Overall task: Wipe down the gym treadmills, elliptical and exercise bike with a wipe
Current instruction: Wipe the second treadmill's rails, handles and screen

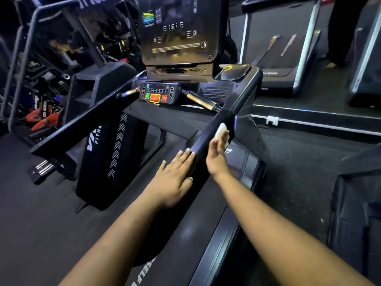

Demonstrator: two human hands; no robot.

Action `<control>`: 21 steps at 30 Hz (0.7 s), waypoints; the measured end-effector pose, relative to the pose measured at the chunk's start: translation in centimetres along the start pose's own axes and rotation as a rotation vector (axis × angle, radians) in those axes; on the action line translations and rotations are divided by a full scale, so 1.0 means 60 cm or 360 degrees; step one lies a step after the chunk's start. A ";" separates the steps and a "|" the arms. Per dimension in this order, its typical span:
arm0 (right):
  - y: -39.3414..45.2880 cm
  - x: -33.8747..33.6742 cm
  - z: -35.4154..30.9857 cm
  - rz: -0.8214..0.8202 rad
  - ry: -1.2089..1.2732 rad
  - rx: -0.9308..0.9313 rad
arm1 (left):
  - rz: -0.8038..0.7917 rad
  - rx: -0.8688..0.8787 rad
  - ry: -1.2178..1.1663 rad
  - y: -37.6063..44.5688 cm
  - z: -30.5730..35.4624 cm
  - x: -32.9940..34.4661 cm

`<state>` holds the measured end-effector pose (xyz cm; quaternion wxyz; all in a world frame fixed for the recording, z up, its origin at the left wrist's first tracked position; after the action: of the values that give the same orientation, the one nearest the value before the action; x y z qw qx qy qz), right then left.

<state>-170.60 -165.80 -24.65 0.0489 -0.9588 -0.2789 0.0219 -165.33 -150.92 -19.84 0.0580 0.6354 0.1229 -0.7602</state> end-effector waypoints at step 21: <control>-0.166 0.073 0.078 -0.0313 -0.0008 -0.0386 | 0.0036 0.0009 -0.0050 0.002 0.000 -0.001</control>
<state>-172.55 -154.71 -28.29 -0.0661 -0.9257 -0.3723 -0.0144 -165.27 -151.03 -19.80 0.0669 0.6248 0.1127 -0.7697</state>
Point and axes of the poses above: each hand's wrist, its own y-axis towards the middle knuckle, its own x-axis out of the palm, z = x × y, the point moved 6 cm from there along y, towards the middle knuckle, and after that the axes turned 9 degrees about x, right-handed, at the moved point
